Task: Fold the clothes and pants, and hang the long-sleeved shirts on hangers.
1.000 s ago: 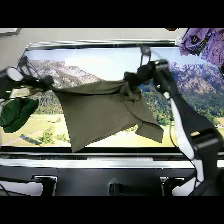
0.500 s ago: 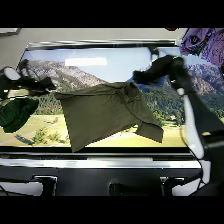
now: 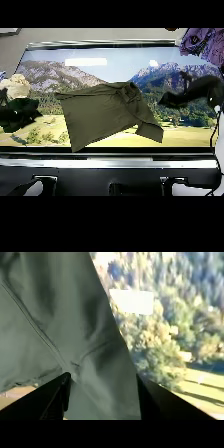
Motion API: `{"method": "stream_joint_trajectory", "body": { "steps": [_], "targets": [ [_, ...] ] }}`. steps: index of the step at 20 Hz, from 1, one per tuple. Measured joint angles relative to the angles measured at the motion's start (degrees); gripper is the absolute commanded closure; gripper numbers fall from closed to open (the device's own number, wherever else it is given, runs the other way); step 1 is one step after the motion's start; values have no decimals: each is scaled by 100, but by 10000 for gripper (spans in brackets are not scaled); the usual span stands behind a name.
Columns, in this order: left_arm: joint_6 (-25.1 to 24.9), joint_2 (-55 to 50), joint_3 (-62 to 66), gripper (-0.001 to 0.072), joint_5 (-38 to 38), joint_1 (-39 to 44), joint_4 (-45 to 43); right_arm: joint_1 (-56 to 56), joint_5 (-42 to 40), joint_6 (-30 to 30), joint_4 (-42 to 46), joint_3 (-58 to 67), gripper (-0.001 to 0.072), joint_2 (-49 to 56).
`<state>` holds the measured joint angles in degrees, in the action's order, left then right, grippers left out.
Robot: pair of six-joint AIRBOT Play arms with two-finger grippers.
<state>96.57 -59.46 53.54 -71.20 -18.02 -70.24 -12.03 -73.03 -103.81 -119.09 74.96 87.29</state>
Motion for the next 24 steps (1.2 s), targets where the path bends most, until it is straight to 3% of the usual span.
{"method": "stream_joint_trajectory", "body": {
  "steps": [7,8,9,10,12,13,24],
  "targets": [
    [-11,627,-916,235,-129,-52,87,-111,450,-476,-782,-717,229,623],
    [-11,649,-951,179,-166,-52,98,-114,503,-551,-940,-741,237,732],
    [-7,662,-992,53,-221,-52,125,-116,514,-612,-1104,-756,241,837],
    [28,673,-1047,34,-238,-55,149,-109,498,-658,-1279,-765,335,922],
    [72,684,-1220,35,-271,-55,247,-35,505,-726,-1447,-782,621,1075],
    [24,686,-1360,36,-284,-55,367,4,531,-778,-1453,-787,684,1121],
    [-619,605,-2885,40,599,638,1609,114,538,-802,-1646,-782,684,592]
  ]
}}
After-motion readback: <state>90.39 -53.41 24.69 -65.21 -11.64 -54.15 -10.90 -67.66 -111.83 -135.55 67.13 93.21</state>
